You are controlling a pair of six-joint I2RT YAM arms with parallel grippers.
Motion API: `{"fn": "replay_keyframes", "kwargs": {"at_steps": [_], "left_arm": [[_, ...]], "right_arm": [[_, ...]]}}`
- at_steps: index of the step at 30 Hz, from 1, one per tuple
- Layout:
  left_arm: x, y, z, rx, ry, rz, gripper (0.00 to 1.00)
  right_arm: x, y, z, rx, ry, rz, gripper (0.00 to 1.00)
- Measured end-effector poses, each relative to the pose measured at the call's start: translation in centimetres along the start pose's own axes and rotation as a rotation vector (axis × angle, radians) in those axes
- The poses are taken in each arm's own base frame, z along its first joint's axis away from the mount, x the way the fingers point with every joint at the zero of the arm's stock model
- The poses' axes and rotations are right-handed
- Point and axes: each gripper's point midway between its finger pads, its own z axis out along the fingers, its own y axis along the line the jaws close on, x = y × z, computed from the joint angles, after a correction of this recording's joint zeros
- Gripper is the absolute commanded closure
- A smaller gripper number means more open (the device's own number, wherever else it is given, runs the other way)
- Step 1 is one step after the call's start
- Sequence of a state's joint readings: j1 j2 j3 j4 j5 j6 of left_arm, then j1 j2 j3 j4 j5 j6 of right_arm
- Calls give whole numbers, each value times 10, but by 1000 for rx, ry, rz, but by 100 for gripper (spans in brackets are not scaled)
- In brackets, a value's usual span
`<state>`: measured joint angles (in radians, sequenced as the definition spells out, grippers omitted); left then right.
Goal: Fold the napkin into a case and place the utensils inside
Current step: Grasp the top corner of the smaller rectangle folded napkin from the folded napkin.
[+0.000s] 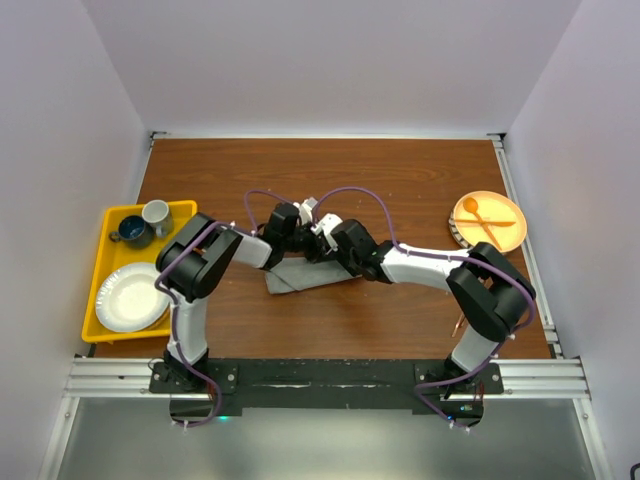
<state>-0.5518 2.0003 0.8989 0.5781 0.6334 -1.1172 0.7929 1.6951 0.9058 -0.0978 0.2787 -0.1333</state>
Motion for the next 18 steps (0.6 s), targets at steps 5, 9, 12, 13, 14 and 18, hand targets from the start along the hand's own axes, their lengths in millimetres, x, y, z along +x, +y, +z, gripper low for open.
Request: {"fn": "replay_keyframes", "kwargs": {"at_steps": [5,9,12,13,14,18], "left_arm": [[4,17,5,-51,-3,-24,100],[4,22,6,-69,-6,-32,100],[4,23,7,-77,-9,-32,100],[4,23,7,-79,-9,-32,100],[4,23,7,-82,-9,-30,100],[3,24,8,-94,-5,-18,100]], "right_arm": [[0,0,0,2,0,14,100],[0,0,-1,1,0,21,100],[0,2,-6,-17,4,28,89],[0,3,-10,-26,6,33,83],[0,4,-15,-40,11,36,80],[-16,-3,-40,-82,2,63,71]]}}
